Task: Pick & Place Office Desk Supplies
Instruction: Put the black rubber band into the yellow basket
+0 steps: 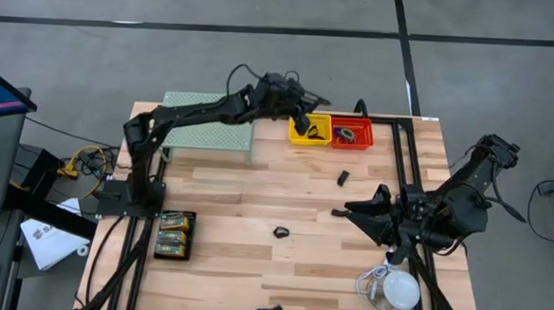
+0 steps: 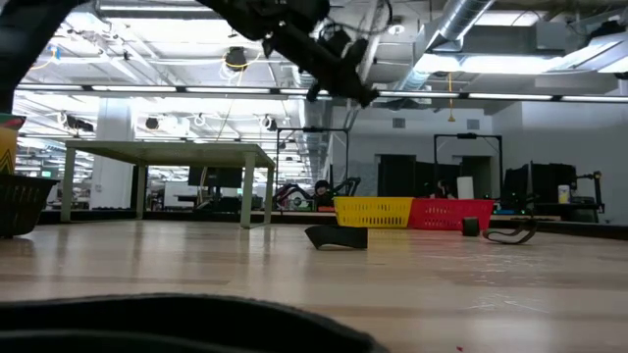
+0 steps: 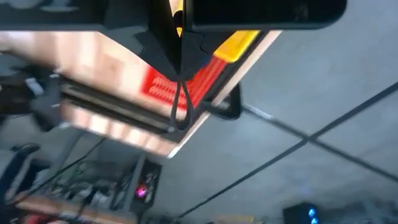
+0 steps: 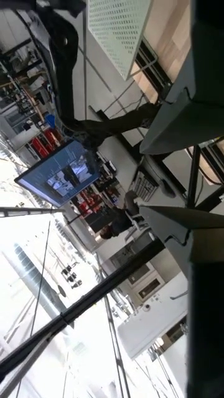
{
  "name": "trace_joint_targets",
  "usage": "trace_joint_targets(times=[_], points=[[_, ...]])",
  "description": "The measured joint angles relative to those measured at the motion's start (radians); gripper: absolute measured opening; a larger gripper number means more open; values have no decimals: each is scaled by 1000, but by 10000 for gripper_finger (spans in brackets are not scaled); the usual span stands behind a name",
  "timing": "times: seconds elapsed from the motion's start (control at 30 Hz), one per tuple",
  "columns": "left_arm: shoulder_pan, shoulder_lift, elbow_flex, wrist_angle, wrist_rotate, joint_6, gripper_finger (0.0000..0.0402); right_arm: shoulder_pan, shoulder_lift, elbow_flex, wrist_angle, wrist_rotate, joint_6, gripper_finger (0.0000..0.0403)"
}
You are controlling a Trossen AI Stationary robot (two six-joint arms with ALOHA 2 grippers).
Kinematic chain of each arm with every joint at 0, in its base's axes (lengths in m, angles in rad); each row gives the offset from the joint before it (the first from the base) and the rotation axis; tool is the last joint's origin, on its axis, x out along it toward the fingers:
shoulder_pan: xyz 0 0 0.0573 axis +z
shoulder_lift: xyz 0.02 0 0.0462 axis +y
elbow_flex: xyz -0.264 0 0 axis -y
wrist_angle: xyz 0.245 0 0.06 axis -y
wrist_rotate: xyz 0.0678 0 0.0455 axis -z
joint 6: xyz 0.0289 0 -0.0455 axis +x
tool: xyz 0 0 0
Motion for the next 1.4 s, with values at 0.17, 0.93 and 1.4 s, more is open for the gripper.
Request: trace_joint_targets(times=[0.17, 0.93, 1.4], points=[[33, 104, 95, -70, 0, 9, 0, -17, 0, 0, -1, 0, 8, 143], [43, 369, 194, -185, -18, 27, 0, -61, 0, 0, -7, 2, 19, 143], [44, 368, 195, -173, -18, 22, 12, -62, 0, 0, -8, 0, 18, 143]])
